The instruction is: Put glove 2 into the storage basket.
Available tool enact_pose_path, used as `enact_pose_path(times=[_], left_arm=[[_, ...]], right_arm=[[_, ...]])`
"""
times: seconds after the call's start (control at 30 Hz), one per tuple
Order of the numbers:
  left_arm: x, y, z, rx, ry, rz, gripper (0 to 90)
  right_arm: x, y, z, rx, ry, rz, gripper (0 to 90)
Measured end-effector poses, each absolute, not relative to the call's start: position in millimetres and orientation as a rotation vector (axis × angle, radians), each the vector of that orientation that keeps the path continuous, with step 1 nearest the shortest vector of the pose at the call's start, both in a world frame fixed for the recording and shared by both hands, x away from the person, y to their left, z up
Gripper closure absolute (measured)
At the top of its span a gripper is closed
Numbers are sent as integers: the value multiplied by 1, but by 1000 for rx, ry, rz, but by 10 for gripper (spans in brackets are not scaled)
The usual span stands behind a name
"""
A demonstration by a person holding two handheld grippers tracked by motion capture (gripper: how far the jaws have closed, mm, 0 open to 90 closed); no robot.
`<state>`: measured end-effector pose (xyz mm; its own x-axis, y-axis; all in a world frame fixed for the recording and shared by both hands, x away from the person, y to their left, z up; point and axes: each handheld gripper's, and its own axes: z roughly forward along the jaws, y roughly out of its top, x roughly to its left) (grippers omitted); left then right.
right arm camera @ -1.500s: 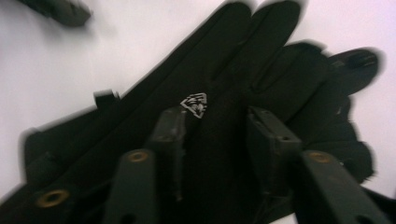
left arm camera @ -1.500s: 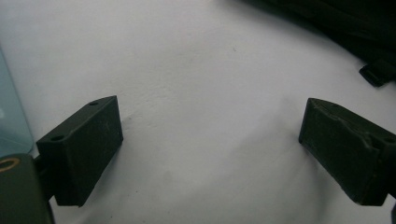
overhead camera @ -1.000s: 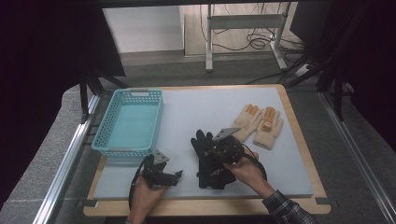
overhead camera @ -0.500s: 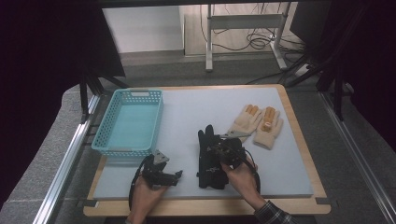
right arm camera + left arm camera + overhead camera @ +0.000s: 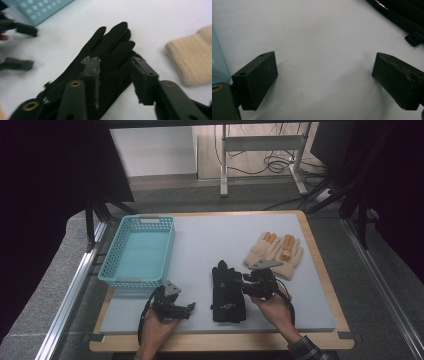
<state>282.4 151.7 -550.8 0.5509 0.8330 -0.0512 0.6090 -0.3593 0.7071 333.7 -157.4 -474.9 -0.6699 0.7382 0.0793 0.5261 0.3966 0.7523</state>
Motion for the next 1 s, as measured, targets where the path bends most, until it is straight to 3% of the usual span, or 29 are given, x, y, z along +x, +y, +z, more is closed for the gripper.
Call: enact_pose_path(times=[0.17,0.63,0.83,1.0], left_arm=[[282,151,-551,2090,1160,416,66],[282,152,-551,2095,1158,416,66],[282,152,-551,2095,1158,416,66],[282,152,-550,2098,1157,416,66]], right_arm=[[321,-172,-481,1058,2440,1085,707],[298,-160,-503,1006,2595,1097,713],[302,-171,-507,1021,2569,1074,661],[299,-180,-520,980,2621,1052,717]])
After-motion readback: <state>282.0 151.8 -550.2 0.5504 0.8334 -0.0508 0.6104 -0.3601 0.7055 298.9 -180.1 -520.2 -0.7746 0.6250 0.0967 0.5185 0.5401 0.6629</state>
